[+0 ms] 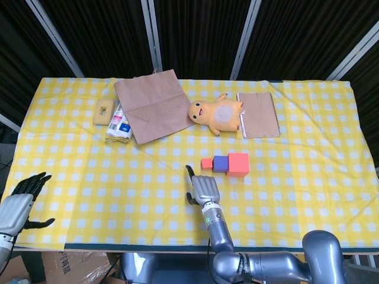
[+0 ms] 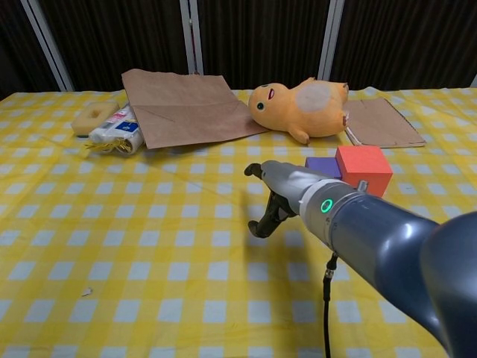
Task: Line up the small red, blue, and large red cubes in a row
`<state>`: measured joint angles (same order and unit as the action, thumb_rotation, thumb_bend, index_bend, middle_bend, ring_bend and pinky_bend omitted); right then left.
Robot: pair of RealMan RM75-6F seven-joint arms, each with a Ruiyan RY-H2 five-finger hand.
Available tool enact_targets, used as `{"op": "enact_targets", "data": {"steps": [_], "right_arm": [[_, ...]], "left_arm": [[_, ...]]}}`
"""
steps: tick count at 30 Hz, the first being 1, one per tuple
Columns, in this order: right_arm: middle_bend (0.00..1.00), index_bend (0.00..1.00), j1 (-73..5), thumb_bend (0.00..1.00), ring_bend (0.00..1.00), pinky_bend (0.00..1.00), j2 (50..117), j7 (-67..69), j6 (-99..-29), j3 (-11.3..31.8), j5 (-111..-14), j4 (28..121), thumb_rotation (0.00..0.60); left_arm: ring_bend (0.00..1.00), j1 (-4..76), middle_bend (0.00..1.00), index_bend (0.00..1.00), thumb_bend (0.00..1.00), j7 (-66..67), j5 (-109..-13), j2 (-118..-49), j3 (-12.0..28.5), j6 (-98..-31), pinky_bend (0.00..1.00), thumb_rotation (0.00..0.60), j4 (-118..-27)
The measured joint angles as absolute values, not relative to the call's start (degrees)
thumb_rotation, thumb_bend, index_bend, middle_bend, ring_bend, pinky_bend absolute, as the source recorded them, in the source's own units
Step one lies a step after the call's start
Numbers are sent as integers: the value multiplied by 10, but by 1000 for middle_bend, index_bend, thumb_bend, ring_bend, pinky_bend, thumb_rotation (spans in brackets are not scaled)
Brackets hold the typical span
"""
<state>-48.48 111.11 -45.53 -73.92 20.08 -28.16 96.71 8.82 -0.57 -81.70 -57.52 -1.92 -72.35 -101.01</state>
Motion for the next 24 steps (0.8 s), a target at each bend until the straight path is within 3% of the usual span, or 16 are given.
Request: {"op": "enact_targets", "data": {"steps": [4, 6, 11, 18, 24], "right_arm": [[860, 0, -476, 499, 879, 784, 1084, -453, -757, 195, -316, 1013, 600], [744, 0, -469, 499, 769, 681, 1064, -452, -767, 189, -336, 1033, 600], [504, 0, -435, 499, 524, 538, 982, -445, -794, 150, -406, 1092, 600], [134, 0, -355, 498, 123, 248, 837, -394, -837, 48, -572, 1155, 600], [1, 0, -248, 496, 5, 142, 703, -300, -893, -81, -718, 1145, 600]], "left_arm": [[0, 86, 0, 0, 0, -9, -823, -578, -18, -733, 0, 600, -1007], [0, 84, 0, 0, 0, -10, -826, -579, -18, -737, 0, 600, -1005], [0, 81, 0, 0, 0, -14, -834, -583, -16, -750, 0, 600, -1000], [0, 71, 0, 0, 0, -16, -862, -596, -13, -793, 0, 600, -982], [0, 58, 0, 0, 0, 0, -888, -610, -12, -834, 0, 600, -959]]}}
